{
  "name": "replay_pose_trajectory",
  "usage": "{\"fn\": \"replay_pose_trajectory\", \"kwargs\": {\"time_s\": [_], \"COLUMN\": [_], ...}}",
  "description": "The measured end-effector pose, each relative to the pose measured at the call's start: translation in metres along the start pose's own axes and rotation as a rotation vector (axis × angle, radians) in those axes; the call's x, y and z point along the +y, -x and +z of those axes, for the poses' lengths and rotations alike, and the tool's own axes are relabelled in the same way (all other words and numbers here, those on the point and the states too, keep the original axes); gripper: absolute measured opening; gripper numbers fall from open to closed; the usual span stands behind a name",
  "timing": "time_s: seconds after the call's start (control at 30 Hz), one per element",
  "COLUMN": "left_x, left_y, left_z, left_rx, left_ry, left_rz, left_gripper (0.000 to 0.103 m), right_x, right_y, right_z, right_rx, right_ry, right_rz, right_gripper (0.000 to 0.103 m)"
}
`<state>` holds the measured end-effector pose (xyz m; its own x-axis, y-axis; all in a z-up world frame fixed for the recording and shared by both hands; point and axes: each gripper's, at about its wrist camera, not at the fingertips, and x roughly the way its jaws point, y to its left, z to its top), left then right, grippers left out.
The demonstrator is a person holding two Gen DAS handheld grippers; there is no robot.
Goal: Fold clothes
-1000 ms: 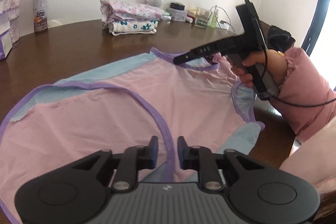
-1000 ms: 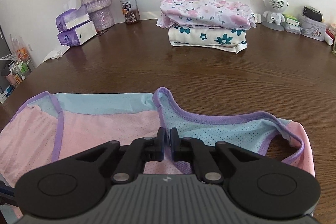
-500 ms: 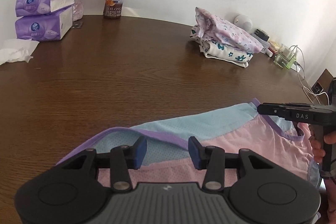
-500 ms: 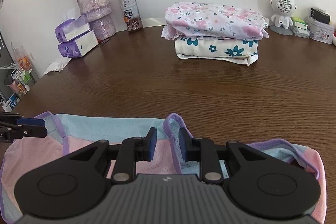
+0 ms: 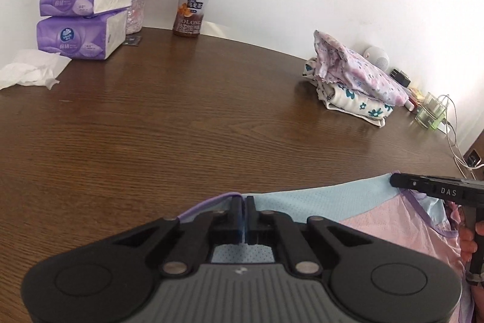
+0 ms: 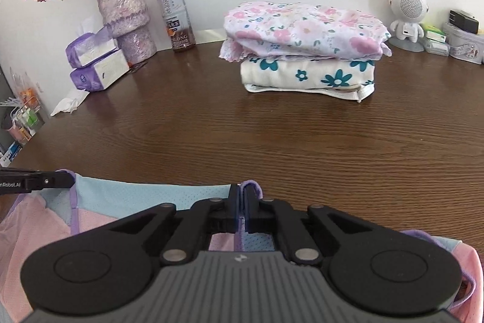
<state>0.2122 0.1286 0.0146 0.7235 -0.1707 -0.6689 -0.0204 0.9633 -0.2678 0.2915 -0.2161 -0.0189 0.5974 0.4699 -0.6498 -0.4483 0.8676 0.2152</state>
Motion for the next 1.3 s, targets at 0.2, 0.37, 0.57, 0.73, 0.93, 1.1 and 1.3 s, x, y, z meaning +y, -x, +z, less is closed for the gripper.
{"fn": "replay_pose_trajectory", "kwargs": {"time_s": [0.2,0.37,0.57,0.73,0.93,1.1,1.3], "left_x": [0.010,0.008,0.000,0.000,0.001,-0.002,-0.007], "left_y": [0.011,0.059,0.109,0.113,0.113,0.111,0.111], "left_z": [0.004,-0.010,-0.051,-0.078,-0.091,-0.099,-0.104], "left_rx": [-0.003,-0.063,-0.078,-0.037,-0.018,-0.022,-0.038], "left_ry": [0.062,-0.007,-0.121,-0.129,-0.114,-0.117,-0.127], "left_rz": [-0.041,-0.093,-0.073,-0.013,0.058,0.090,0.121], "left_gripper": [0.022,0.044,0.046,0.047,0.052,0.054,0.056], "right_x": [-0.011,-0.015,-0.017,-0.029,-0.053,-0.059,-0.071], "right_y": [0.004,0.060,0.138,0.167,0.189,0.197,0.181], "right_z": [-0.001,-0.003,-0.046,-0.097,-0.132,-0.141,-0.136], "right_rx": [-0.021,-0.135,-0.207,-0.160,-0.164,-0.195,-0.171], "right_ry": [-0.054,-0.073,-0.045,-0.086,-0.208,-0.224,-0.250], "right_rz": [0.023,0.040,-0.028,-0.205,-0.314,-0.367,-0.339], "right_gripper": [0.005,0.036,0.038,0.037,0.037,0.037,0.014]}}
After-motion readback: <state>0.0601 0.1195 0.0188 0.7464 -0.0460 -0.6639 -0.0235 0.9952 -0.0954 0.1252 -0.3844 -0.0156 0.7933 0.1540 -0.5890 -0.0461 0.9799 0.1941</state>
